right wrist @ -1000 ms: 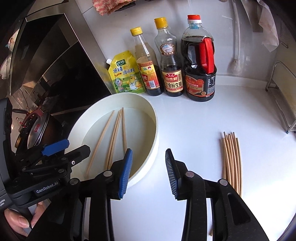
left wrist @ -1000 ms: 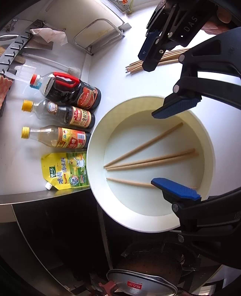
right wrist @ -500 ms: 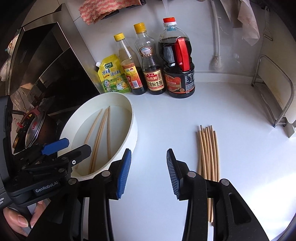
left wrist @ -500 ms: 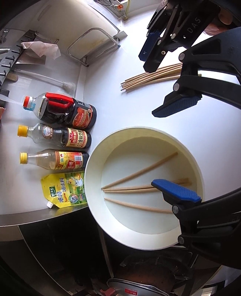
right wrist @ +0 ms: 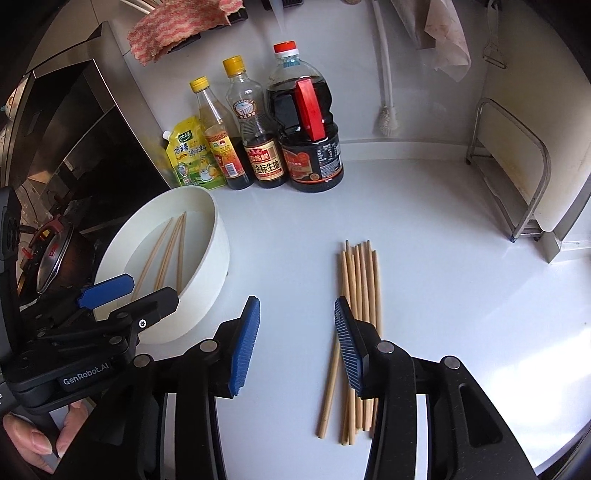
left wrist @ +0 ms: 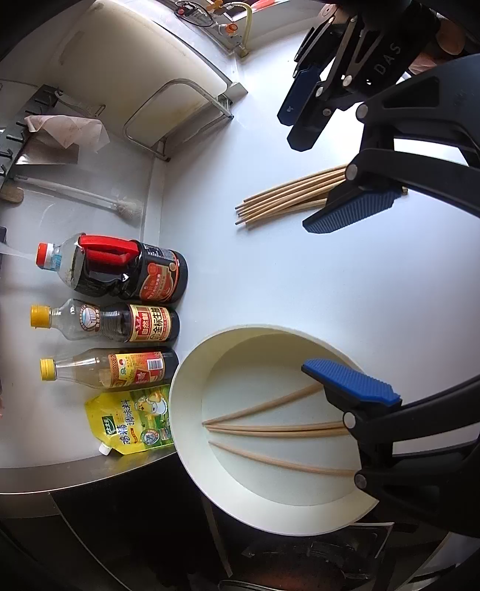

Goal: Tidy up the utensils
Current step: 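Move both open tools back toward the remaining chopstick pile, then close the left tool on one wooden chopstick while the right tool grasps another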

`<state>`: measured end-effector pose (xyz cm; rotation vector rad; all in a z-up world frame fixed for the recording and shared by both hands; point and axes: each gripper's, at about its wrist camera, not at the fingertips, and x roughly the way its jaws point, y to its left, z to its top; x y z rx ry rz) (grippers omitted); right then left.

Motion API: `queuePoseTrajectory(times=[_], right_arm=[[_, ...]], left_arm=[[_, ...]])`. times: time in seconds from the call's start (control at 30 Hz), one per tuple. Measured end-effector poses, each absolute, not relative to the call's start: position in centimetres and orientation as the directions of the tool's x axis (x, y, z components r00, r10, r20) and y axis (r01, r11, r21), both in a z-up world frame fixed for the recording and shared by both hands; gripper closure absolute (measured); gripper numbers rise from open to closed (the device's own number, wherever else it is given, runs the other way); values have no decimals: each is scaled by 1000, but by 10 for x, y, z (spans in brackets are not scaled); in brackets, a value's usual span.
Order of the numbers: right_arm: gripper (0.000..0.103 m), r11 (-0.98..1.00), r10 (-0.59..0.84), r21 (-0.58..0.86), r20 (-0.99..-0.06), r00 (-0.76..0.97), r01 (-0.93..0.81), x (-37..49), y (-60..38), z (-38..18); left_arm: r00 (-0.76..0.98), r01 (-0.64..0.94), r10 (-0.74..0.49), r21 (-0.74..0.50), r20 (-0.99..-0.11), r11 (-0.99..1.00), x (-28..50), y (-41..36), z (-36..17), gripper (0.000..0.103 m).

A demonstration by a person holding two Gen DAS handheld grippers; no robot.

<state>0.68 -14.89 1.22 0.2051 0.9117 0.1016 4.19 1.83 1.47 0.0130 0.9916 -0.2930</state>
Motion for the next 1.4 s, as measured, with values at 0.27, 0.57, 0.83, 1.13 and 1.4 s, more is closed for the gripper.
queuePoseTrajectory(times=[0.27,0.57,0.83,1.13,1.4], right_arm=[[62,974,160,224,-792,589,37,-1,-175,-4],[62,969,153,235,-813,562,75,-2,-202,-30],[62,966,142,235,-827,544,104,1,-224,-50],[62,958,168,266,-827,537,110,9,-239,-69],[62,956,189,276,-839,510,100,19,-241,-88]], left_arm=[[497,259,-244,-126,-833,958,37,-3,7,34],[491,261,-237,-118,-838,958,35,-21,-4,34],[482,287,-230,-96,-845,953,35,-43,-15,34],[465,281,-193,-63,-864,958,36,-53,-32,33],[441,278,-184,-62,-878,959,38,-63,-53,32]])
